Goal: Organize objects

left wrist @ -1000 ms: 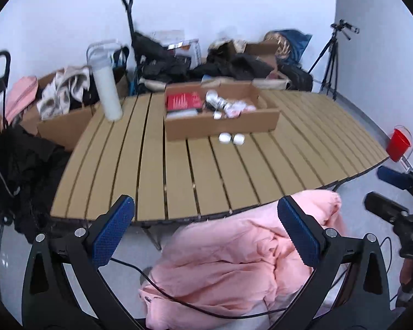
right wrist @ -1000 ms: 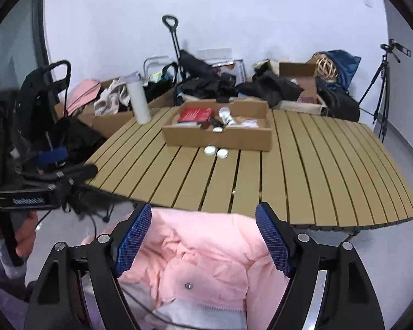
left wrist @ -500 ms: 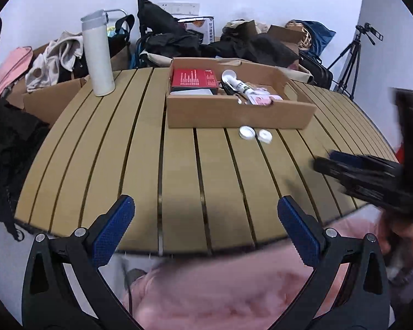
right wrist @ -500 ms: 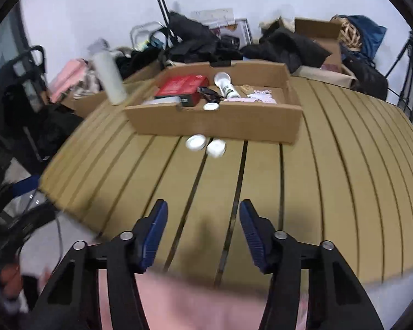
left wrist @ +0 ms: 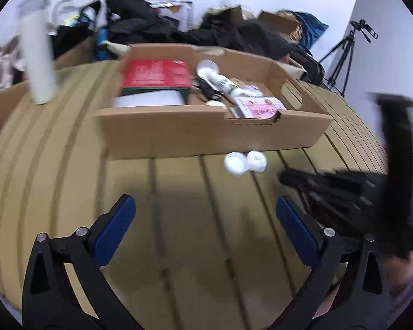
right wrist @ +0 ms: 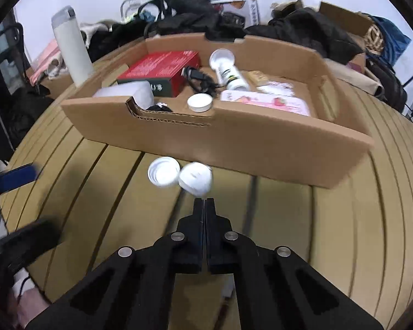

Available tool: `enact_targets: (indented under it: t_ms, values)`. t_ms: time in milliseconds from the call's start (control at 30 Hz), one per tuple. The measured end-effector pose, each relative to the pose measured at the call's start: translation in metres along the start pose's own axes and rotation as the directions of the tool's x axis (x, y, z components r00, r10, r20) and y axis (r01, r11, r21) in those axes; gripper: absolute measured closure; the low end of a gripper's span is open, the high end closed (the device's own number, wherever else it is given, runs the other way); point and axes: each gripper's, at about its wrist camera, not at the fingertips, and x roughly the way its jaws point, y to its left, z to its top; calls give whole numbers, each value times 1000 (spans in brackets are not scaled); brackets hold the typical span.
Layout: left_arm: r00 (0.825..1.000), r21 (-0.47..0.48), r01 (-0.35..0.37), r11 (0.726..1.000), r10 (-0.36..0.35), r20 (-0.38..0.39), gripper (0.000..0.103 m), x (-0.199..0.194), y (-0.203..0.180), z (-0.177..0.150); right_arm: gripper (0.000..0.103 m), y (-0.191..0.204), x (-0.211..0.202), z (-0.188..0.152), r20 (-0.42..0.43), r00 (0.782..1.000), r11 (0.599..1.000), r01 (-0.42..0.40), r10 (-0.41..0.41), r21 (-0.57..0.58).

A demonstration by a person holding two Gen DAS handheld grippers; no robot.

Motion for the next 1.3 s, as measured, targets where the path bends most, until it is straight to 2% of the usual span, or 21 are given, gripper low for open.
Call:
enact_targets:
  t_ms: [100, 167, 233, 300, 433, 567, 700, 900, 967, 1000, 1033, 1067, 1100, 1133, 1300]
  values:
    - [999, 25, -23, 999, 23, -24, 25, 30, -14, 13, 102, -14, -24, -14, 28, 999, 999, -25, 24, 47]
    - [999, 28, -24, 999, 26, -45, 48, 45, -19, 19, 102, -23, -39, -25, 40, 999, 997, -30, 27, 75]
    - [996, 24, -57, 998, 58, -74, 57, 59, -23, 21, 101, -34, -53, -33, 62, 998, 991, -37, 30, 126]
    - [994, 22, -87, 996, 88, -59, 67, 59, -25, 21, 101, -42, -64, -41, 78, 996, 985, -50, 37, 162]
    - [997, -25, -46, 999, 44, -59, 94, 60, -22, 22, 101, -46, -78, -53, 101, 994, 985, -54, 38, 166]
    - [997, -32, -38, 999, 36, -71, 97, 55, -19, 21, 101, -45, -74, -47, 95, 995, 983, -48, 31, 176]
    - [998, -61, -21, 998, 18, -52, 97, 31, -11, 11, 101, -38, -71, -44, 84, 996, 987, -48, 36, 153]
    - [1000, -117, 0, 993, -1, -5, 97, -16, 10, -14, 101, -21, -41, -28, 5, 999, 995, -45, 45, 93]
    - [1000, -140, 14, 990, -13, 6, 97, -28, 19, -20, 98, -11, -26, -18, -19, 998, 996, -63, 65, 66]
    - [1000, -150, 11, 989, -10, 10, 97, -30, 22, -21, 91, -6, -20, -15, -25, 996, 995, -80, 81, 58]
    - [1000, -160, 11, 987, -9, 11, 97, -32, 26, -22, 78, -1, -13, -11, -34, 995, 994, -93, 94, 53]
    - [1000, -169, 15, 985, -13, 12, 97, -34, 30, -23, 69, 3, -5, -5, -41, 996, 996, -72, 74, 52]
    - [1000, -185, 17, 983, -14, 15, 97, -35, 34, -23, 45, 6, -1, -2, -39, 997, 997, -62, 64, 46]
    - [1000, -194, 19, 981, -16, 16, 97, -36, 37, -23, 28, 9, 3, 2, -30, 998, 997, -62, 63, 40]
    - [1000, -213, 27, 977, -23, 22, 97, -37, 45, -24, 27, 15, 26, 21, -28, 1000, 1000, 14, -13, 26]
